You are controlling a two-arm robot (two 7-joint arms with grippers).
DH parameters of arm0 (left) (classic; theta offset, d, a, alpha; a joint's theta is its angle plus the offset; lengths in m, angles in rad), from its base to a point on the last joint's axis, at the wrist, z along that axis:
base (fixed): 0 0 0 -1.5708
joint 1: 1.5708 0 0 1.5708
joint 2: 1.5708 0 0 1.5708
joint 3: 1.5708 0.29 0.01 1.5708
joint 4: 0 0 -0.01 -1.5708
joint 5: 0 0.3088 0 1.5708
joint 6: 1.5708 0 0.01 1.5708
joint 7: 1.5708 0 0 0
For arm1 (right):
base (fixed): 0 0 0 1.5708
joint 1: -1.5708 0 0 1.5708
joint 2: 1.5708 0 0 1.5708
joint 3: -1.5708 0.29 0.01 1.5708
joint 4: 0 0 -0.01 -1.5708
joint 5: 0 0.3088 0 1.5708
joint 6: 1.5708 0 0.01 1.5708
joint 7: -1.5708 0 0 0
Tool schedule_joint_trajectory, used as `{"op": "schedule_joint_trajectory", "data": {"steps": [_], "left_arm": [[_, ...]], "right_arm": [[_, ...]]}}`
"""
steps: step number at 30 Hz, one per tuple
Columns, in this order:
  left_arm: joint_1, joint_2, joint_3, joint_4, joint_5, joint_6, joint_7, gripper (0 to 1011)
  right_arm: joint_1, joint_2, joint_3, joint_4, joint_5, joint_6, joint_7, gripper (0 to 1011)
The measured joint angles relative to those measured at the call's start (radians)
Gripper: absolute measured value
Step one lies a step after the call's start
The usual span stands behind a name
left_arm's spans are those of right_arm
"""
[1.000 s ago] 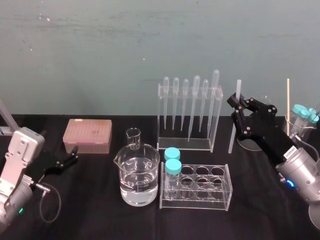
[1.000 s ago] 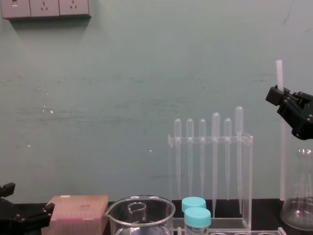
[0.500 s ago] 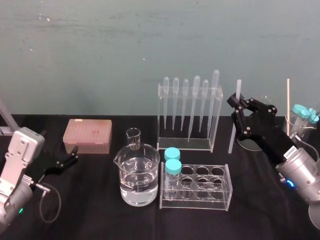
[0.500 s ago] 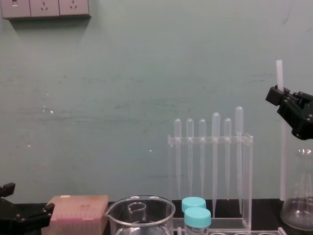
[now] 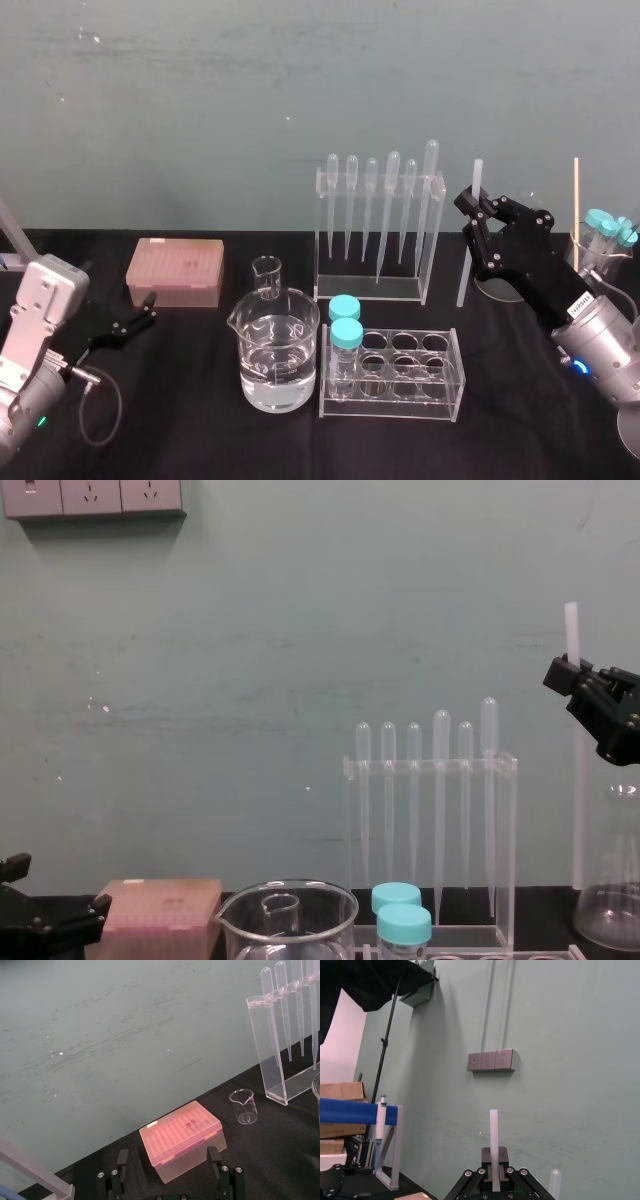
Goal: Pick up the stirring rod with one hand, then place it down.
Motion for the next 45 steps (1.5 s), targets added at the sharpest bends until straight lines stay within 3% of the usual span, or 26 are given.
{"op": "schedule_joint_trajectory", "data": {"steps": [4,15,25,34,45], "left_arm": [[0.000,0.000,0.000,0.000,0.000,0.000,0.000,1000],[0.000,0.000,0.000,0.000,0.000,0.000,0.000,1000],[0.000,0.000,0.000,0.000,0.000,0.000,0.000,1000],[0.000,0.000,0.000,0.000,0.000,0.000,0.000,1000],[0.000,0.000,0.000,0.000,0.000,0.000,0.000,1000]], "right_arm": [[0.000,0.000,0.001,0.000,0.001,0.004,0.008,69],[-0.015,0.025,-0.003,-0.013,0.048,0.072,0.130,70],[-0.014,0.030,-0.019,0.001,0.031,0.125,0.184,70],[0.007,0.018,-0.036,0.052,0.010,0.175,0.233,69],[0.046,-0.007,-0.059,0.148,-0.014,0.184,0.278,69]]}}
